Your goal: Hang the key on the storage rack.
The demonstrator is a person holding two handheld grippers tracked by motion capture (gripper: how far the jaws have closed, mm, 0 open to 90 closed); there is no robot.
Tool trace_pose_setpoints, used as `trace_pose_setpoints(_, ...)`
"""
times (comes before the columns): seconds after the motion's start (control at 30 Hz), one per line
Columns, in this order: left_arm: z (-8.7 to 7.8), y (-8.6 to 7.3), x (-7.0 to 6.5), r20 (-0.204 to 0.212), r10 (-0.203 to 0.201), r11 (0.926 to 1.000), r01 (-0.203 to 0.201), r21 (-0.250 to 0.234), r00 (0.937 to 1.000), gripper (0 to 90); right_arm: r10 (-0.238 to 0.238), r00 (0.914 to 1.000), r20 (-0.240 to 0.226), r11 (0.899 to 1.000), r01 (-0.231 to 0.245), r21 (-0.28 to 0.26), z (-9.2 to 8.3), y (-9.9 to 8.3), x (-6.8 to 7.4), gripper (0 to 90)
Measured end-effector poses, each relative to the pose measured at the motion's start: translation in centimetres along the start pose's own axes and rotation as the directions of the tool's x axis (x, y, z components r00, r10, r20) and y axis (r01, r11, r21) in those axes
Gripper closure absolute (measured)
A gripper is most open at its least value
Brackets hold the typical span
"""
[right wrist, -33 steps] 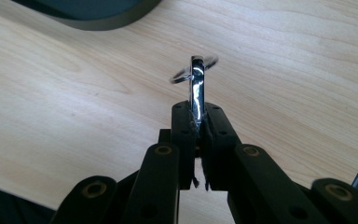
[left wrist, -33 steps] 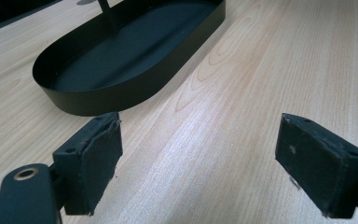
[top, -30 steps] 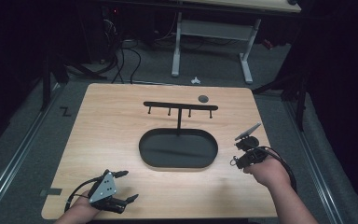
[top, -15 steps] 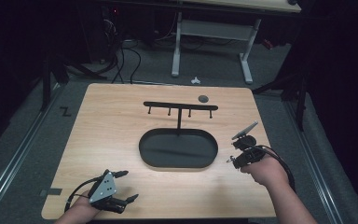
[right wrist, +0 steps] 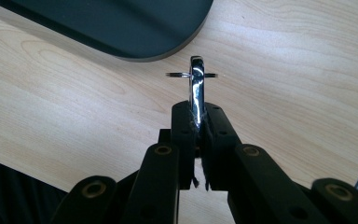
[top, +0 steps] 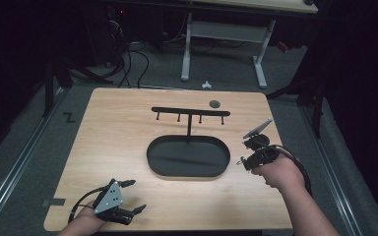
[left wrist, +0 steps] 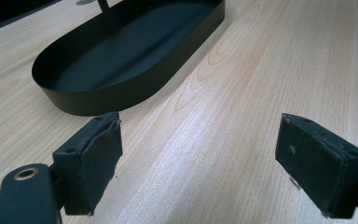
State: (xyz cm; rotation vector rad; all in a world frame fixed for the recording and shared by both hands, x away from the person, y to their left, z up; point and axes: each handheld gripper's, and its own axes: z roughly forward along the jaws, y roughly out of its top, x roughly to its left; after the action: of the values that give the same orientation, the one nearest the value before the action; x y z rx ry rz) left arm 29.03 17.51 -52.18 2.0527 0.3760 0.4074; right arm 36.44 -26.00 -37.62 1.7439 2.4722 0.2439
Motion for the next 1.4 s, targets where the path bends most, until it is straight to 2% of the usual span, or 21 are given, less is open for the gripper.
trace_pose_setpoints(0.27, 0.0, 0.0, 0.0, 0.002, 0.000, 1.0000, 0.000, 0.002, 1.0000, 15.2, -0.021, 0.9997, 0.014, 1.000, 0.021, -0.003, -1.2, 1.2, 0.5, 84.0)
trace_pose_setpoints(0.87, 0.0, 0.0, 0.0, 0.001, 0.002, 1.0000, -0.002, 0.000, 1.0000, 15.2, -0.034, 0.9990, 0.030, 0.998, 0.036, -0.043, -3.9, 4.6, 2.0, 84.0)
trace_pose_setpoints(1.4, 0.0, 0.0, -0.1, 0.002, 0.008, 1.0000, -0.008, 0.002, 1.0000, 15.2, -0.025, 0.9992, 0.032, 0.997, 0.027, -0.067, -4.6, 7.2, 2.4, 84.1)
